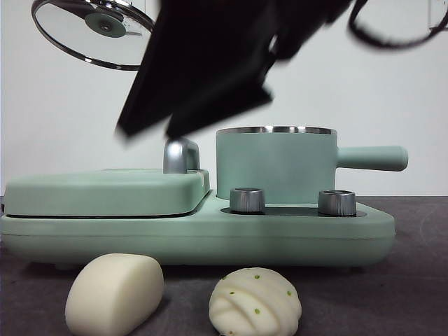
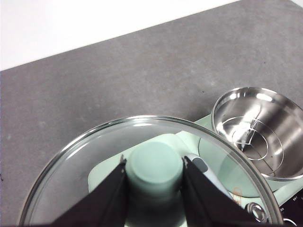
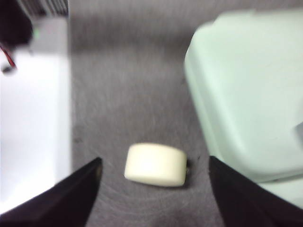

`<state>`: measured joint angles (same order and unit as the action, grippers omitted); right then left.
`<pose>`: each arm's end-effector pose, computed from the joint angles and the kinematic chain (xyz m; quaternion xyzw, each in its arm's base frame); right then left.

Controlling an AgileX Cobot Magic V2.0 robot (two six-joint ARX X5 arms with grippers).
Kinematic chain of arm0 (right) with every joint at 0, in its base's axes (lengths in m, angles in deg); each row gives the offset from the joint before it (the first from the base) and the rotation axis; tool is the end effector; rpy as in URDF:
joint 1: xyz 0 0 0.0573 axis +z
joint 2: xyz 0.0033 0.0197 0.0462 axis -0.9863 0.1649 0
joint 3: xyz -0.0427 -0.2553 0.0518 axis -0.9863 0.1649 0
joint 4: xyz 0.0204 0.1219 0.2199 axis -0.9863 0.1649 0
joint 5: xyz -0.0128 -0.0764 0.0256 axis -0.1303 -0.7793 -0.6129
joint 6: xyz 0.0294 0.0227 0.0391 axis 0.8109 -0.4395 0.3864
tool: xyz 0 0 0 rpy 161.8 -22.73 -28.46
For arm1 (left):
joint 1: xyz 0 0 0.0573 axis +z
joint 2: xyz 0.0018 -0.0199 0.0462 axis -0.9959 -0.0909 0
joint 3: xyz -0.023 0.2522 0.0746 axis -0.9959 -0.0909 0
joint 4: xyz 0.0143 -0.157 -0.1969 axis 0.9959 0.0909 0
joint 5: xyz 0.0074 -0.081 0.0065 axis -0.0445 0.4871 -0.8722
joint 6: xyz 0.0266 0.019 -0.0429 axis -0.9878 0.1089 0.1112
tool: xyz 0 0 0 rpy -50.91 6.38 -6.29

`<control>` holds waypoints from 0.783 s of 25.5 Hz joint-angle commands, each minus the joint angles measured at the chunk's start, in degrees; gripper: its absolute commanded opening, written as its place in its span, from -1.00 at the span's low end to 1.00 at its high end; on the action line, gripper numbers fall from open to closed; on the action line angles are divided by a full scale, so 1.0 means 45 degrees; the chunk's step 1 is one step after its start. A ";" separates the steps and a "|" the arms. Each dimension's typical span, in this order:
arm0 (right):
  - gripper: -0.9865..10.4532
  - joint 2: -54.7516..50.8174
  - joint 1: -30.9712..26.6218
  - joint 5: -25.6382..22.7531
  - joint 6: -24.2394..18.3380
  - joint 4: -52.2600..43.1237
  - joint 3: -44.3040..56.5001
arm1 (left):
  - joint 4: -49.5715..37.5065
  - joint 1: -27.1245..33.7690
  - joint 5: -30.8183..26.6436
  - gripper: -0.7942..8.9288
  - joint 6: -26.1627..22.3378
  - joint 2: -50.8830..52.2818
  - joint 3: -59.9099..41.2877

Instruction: Put the buns in a small steamer

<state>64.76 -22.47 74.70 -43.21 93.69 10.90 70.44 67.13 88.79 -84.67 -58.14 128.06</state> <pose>0.1379 0.2344 0.2309 -0.2182 0.2641 0.5835 0.7363 0.2575 -0.0883 0.3906 0.0545 0.2455 -0.2580 0.9328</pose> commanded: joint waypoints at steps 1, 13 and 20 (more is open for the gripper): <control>-0.05 0.1035 0.0500 -0.0729 0.0044 -0.0257 -0.0170 | -0.0321 -0.0044 0.0049 -0.81 -0.0044 0.0063 0.0267; -0.05 0.3497 0.0991 -0.1452 0.0559 -0.1904 -0.0175 | -0.0374 -0.0044 0.0049 -0.81 -0.0049 0.0063 0.0267; -0.06 0.4231 0.0991 -0.1443 0.0874 -0.2074 -0.0175 | -0.0374 -0.0044 0.0049 -0.81 -0.0049 0.0063 0.0267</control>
<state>82.79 -18.73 68.21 -40.93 85.14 10.90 70.35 67.13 88.79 -84.67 -58.14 128.06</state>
